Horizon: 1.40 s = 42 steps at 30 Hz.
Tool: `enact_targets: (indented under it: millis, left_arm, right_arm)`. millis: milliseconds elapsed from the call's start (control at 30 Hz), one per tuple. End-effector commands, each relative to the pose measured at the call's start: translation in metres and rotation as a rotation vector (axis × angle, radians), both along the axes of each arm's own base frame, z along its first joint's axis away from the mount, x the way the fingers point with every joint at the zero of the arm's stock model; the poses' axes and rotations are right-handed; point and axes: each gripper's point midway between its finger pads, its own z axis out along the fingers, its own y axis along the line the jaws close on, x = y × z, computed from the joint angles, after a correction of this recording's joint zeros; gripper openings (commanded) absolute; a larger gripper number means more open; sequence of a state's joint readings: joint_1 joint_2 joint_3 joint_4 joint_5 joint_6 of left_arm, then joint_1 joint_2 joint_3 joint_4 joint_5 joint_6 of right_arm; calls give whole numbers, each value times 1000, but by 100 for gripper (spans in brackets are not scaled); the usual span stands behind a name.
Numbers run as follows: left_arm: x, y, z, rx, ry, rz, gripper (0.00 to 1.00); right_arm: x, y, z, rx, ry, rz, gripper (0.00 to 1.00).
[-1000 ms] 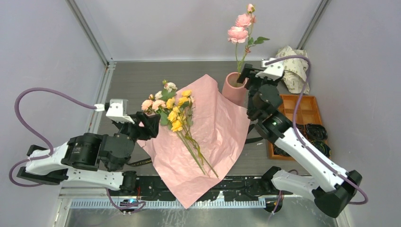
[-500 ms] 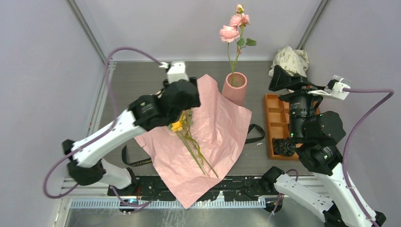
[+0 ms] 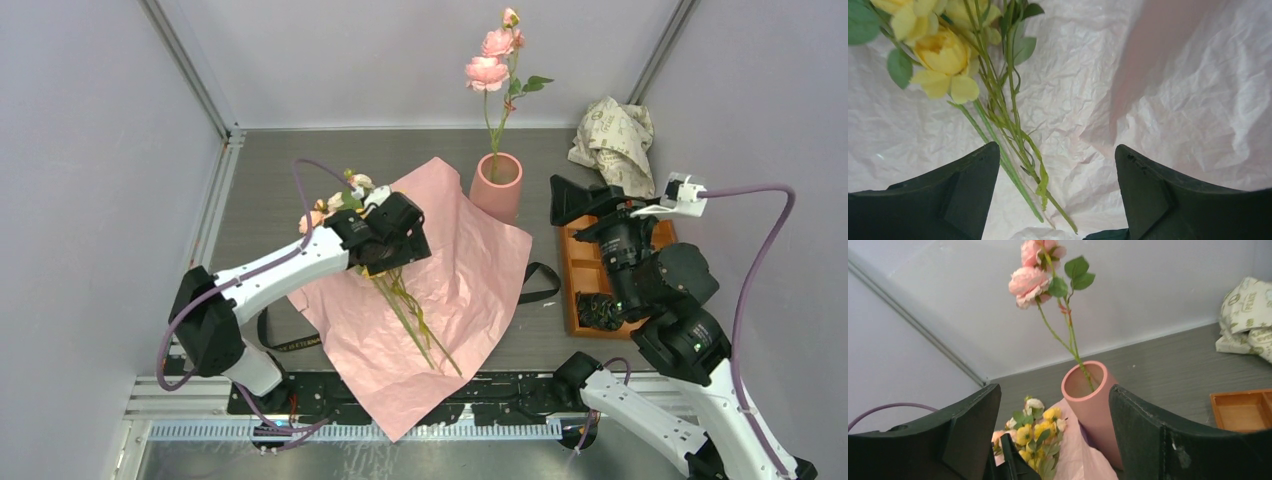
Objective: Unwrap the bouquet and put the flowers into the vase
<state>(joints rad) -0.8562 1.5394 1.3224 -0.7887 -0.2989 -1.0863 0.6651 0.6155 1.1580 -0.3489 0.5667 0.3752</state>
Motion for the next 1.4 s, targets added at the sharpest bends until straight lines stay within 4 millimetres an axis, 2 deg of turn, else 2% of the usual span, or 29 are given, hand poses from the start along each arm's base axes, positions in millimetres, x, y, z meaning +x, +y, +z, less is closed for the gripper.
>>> enact_targets:
  millis: [0, 133, 200, 333, 467, 667, 767, 900, 1200, 1300, 1367]
  left_arm:
    - [3, -35, 7, -215, 20, 48, 85]
    - [7, -38, -14, -196, 72, 69, 85]
    - [10, -38, -25, -187, 88, 78, 82]
    - [18, -27, -44, -156, 118, 119, 78]
    - [19, -13, -56, -120, 137, 158, 77]
    - [21, -1, -62, -57, 152, 185, 76]
    - [20, 5, -75, -33, 180, 198, 74]
    - [19, 6, -90, -17, 205, 201, 67]
    - [21, 12, -106, 24, 239, 206, 54]
    - [19, 14, -115, 21, 261, 211, 44]
    - [20, 14, -117, 19, 268, 212, 31]
  right_arm:
    - [1, 26, -23, 33, 60, 113, 84]
    - [1, 33, -35, 20, 95, 145, 84]
    - [0, 31, -38, 17, 100, 141, 84]
    - [-2, 27, -41, 10, 101, 132, 84]
    - [-3, 23, -44, -1, 109, 116, 84]
    - [0, 26, -52, 5, 127, 117, 84]
    - [1, 29, -55, 7, 135, 123, 84]
    - [3, 29, -60, 6, 149, 114, 84]
    - [4, 24, -71, 13, 172, 88, 84]
    - [4, 22, -71, 15, 170, 75, 84]
    - [4, 20, -72, 14, 172, 68, 84]
